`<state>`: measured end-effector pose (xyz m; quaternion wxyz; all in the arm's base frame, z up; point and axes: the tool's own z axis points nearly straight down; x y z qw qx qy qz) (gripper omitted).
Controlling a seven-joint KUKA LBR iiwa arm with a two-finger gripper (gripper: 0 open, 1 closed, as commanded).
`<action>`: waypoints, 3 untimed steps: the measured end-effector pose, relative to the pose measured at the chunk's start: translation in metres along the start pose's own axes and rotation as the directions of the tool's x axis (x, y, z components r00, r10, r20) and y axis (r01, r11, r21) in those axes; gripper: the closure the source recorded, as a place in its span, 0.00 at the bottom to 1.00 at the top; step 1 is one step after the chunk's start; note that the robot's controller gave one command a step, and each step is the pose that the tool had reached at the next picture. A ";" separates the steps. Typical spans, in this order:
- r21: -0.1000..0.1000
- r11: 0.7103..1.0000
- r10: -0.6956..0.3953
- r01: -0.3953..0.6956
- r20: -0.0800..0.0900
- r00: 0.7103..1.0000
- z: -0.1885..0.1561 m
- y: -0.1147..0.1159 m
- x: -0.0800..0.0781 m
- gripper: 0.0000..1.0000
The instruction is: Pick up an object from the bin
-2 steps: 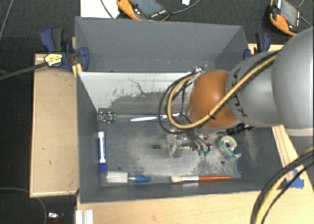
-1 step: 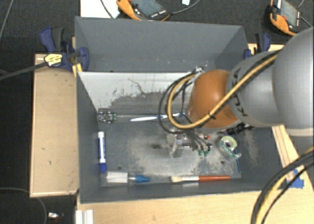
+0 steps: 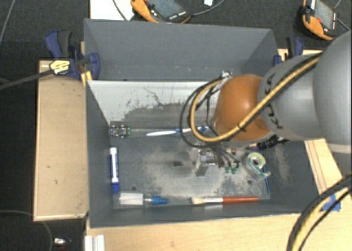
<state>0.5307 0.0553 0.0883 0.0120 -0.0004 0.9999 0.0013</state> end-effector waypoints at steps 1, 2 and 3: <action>-0.001 1.000 -0.001 0.001 0.011 1.000 -0.035 0.000 -0.004 1.00; -0.001 1.000 -0.001 0.001 0.009 1.000 -0.057 0.000 -0.004 1.00; -0.002 1.000 -0.002 0.002 0.011 1.000 -0.082 0.000 -0.005 1.00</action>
Offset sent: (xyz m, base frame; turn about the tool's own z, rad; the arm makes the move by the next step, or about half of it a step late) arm 0.0013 0.0002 0.0794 -0.0004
